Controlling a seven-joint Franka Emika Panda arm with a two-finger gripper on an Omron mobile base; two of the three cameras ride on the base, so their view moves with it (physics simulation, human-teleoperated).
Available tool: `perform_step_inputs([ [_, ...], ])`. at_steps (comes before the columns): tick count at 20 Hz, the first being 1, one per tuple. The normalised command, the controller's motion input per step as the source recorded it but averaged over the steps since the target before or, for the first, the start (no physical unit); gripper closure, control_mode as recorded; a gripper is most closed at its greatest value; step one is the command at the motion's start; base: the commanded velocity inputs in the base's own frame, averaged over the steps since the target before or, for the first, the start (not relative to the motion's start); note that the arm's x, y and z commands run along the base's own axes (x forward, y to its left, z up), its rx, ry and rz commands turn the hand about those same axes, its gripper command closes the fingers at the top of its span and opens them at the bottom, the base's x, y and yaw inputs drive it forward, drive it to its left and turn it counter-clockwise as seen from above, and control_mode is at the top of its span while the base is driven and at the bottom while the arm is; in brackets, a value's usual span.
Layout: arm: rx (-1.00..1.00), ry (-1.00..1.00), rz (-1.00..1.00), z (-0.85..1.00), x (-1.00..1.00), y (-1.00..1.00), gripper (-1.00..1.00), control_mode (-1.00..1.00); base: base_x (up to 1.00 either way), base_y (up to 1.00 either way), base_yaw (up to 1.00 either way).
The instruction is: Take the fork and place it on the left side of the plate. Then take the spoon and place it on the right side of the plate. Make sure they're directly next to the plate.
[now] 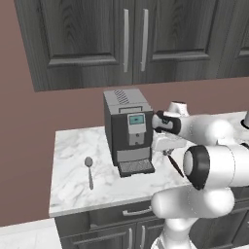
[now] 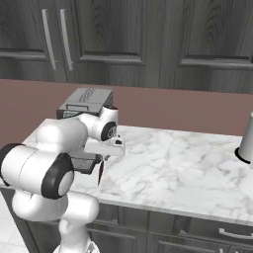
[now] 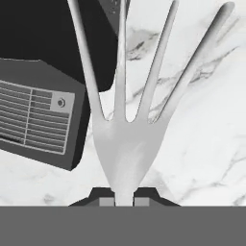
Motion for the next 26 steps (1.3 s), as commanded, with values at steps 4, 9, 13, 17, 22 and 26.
perform_step_inputs([
  [4, -0.06, -0.11, 0.02, 0.45, -0.23, 0.01, 1.0, -1.0, 0.0, 0.0, 0.0],
  [9, -0.09, -0.21, 0.13, 0.41, -0.32, -0.02, 1.0, -1.0, 0.0, 0.0, 0.0],
  [13, -0.06, -0.16, 0.21, 0.4, -0.26, -0.01, 1.0, -1.0, 0.0, 0.0, 0.0],
  [17, 0.0, -0.02, 0.21, 0.18, -0.11, -0.03, 1.0, -1.0, 0.0, 0.0, 0.0],
  [22, 0.0, -0.01, 0.0, 0.0, 0.01, 0.0, 1.0, -1.0, 0.0, 0.0, 0.0],
  [26, 0.0, 0.0, 0.0, 0.0, 0.0, 0.0, 1.0, -1.0, 0.0, 0.0, 0.0],
])
